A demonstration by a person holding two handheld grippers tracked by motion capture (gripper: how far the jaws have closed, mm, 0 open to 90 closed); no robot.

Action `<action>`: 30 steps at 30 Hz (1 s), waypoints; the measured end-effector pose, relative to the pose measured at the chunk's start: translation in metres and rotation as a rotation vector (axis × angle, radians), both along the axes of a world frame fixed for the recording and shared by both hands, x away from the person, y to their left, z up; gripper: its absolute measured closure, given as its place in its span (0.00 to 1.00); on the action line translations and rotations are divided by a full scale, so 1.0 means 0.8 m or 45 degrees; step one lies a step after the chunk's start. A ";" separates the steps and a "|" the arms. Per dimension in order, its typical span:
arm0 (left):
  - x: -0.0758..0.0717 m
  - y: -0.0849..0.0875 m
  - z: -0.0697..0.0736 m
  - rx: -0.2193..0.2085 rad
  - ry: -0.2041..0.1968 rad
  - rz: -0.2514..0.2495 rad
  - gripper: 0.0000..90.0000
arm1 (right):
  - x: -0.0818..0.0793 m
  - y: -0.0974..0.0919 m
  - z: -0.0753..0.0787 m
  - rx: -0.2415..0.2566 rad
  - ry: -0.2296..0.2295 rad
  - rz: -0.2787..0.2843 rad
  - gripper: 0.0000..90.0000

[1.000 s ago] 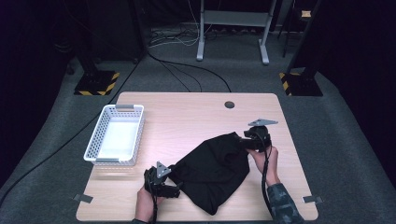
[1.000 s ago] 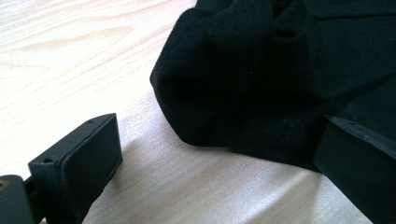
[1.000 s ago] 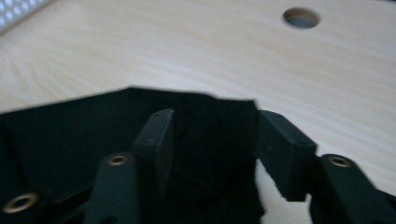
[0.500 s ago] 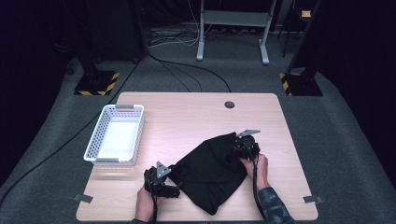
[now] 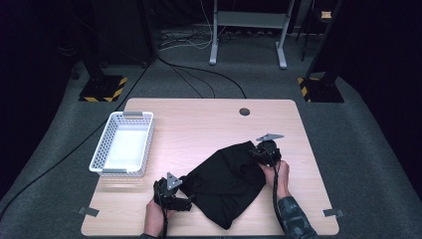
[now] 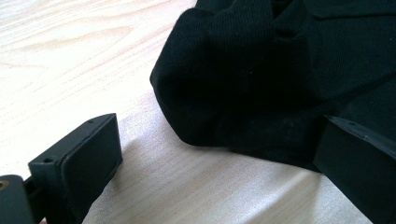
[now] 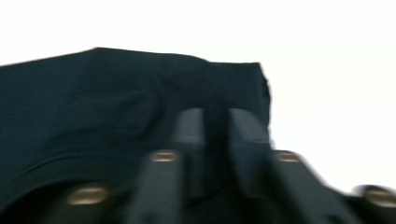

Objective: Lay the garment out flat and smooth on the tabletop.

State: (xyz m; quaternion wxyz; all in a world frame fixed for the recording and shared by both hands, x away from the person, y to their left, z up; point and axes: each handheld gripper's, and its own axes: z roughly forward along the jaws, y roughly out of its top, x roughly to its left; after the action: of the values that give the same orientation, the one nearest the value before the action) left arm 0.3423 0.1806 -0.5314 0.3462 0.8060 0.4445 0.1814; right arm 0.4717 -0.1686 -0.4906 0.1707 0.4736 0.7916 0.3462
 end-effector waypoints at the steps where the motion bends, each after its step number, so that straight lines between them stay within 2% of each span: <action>1: 0.000 0.000 0.000 0.000 0.000 0.000 0.01 | -0.002 -0.001 -0.001 0.028 0.033 0.023 0.57; 2: 0.000 0.000 0.000 0.000 0.000 0.000 0.01 | -0.004 0.000 -0.003 0.022 0.056 0.019 0.51; 3: 0.000 0.000 0.000 0.000 0.000 0.000 0.01 | -0.007 0.001 -0.006 0.013 0.065 0.034 0.49; 5: 0.000 0.000 0.000 0.000 0.000 0.000 0.01 | -0.012 0.006 -0.013 -0.048 0.070 0.051 0.49; 7: 0.000 0.000 0.000 0.000 0.000 0.000 0.01 | -0.012 0.008 -0.023 -0.085 0.076 0.053 0.53; 8: 0.000 0.000 0.000 0.000 0.000 0.000 0.01 | -0.014 0.007 -0.024 -0.074 0.050 0.044 0.57; 11: 0.000 0.000 0.000 0.001 0.000 0.000 0.01 | -0.014 0.002 -0.024 -0.040 0.050 0.011 0.76; 15: 0.000 0.000 0.000 0.000 0.000 0.000 0.01 | -0.013 -0.001 -0.023 -0.014 0.032 0.004 0.87; 20: 0.000 0.000 0.000 0.000 0.000 0.000 0.01 | -0.007 -0.003 -0.010 -0.037 -0.042 -0.034 0.87; 26: 0.000 0.000 0.000 0.001 0.000 -0.001 0.01 | 0.014 -0.005 0.006 -0.062 -0.113 -0.083 0.86; 28: 0.000 0.000 0.000 0.001 0.000 -0.001 0.01 | 0.021 -0.003 0.007 -0.080 -0.103 -0.112 0.86; 30: 0.000 0.000 0.000 0.001 0.000 -0.001 0.01 | 0.027 -0.001 0.007 -0.078 -0.086 -0.119 0.80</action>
State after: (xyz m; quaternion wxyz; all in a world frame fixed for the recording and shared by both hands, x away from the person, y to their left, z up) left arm 0.3423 0.1806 -0.5314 0.3460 0.8062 0.4442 0.1816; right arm 0.4931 -0.1698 -0.4853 0.2277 0.4928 0.7726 0.3292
